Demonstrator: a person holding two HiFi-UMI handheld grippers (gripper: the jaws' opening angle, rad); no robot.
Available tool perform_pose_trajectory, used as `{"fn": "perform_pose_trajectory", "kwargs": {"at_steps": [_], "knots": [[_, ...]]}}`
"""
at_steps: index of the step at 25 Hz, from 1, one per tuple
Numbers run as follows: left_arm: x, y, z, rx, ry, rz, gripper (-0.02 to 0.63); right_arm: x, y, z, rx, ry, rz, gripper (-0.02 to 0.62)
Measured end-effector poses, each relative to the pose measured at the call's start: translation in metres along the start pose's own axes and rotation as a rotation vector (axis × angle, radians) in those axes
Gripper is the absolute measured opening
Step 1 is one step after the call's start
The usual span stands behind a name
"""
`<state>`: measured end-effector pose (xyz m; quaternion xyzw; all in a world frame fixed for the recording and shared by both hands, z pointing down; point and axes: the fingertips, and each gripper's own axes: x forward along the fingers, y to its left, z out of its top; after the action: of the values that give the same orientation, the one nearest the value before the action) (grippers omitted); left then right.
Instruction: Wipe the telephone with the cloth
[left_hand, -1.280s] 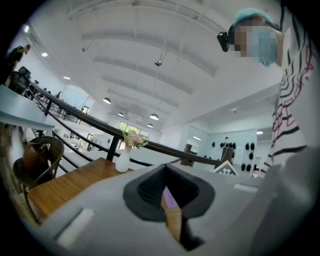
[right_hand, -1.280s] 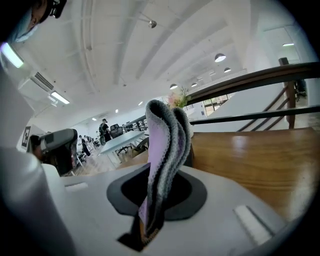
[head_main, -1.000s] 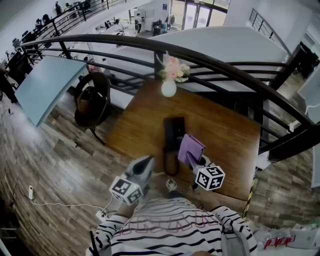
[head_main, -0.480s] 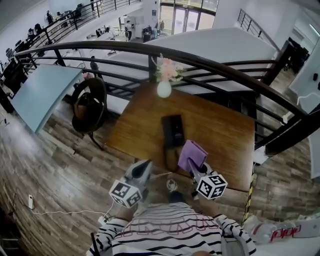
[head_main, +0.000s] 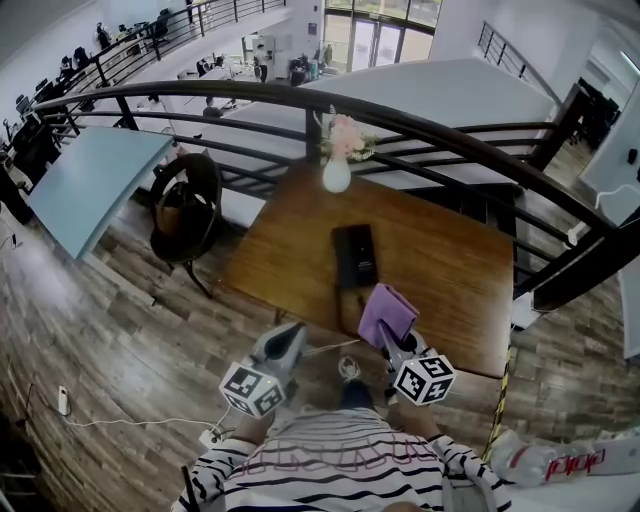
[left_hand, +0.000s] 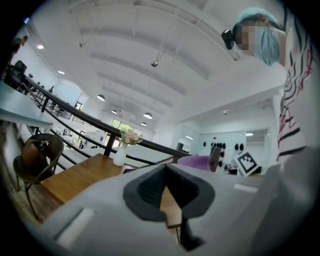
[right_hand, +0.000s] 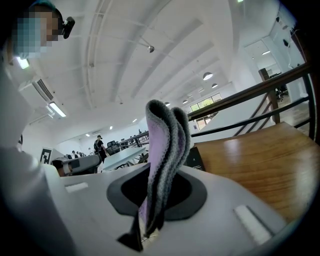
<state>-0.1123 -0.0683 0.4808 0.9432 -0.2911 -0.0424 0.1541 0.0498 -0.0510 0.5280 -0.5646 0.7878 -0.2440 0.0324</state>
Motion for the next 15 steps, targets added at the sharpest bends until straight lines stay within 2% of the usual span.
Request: {"fn": "perform_pose_trajectory", "kwargs": {"at_steps": [15], "knots": [[-0.019,0.005,-0.005,0.004,-0.008,0.008,-0.002,0.001,0.018,-0.014,0.007,-0.002,0.022,0.051]]}}
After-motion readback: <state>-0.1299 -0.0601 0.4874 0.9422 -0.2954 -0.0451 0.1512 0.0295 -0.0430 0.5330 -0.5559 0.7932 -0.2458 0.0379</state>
